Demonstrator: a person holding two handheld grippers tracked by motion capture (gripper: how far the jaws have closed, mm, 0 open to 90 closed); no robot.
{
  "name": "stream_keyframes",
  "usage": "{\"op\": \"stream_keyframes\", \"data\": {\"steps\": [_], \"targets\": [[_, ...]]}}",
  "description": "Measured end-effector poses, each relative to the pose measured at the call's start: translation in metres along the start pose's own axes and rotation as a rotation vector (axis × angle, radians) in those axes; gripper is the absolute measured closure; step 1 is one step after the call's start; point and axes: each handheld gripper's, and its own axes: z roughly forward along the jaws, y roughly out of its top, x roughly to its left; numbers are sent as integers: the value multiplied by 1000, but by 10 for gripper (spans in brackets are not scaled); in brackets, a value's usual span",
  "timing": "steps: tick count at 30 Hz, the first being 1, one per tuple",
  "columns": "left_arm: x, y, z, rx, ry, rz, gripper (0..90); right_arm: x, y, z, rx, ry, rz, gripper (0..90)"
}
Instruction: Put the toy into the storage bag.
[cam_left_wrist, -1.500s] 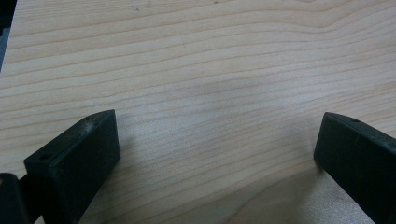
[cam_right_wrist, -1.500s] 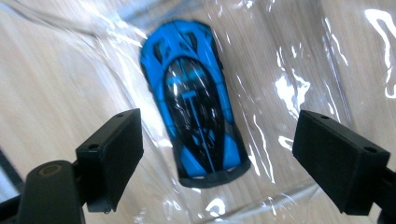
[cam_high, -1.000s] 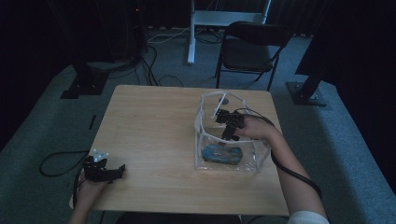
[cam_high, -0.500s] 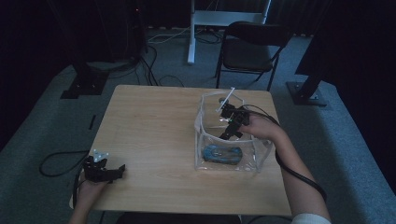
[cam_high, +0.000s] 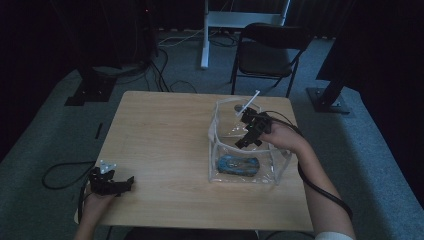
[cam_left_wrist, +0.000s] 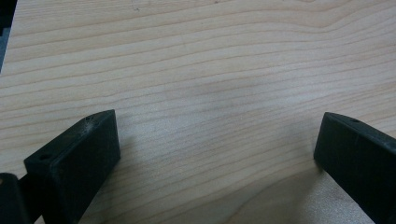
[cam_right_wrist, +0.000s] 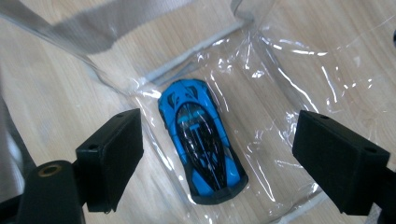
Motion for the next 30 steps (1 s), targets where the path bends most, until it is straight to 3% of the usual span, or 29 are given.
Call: {"op": "stream_keyframes", "data": {"steps": [17, 22, 30], "targets": [[0, 0, 0, -2, 0, -1, 8, 7, -15, -20, -145, 11, 29, 158], [0, 0, 0, -2, 0, -1, 8, 8, -21, -26, -226, 18, 33, 158], [0, 0, 0, -2, 0, -1, 8, 13, -31, -31, -306, 42, 21, 158]]}}
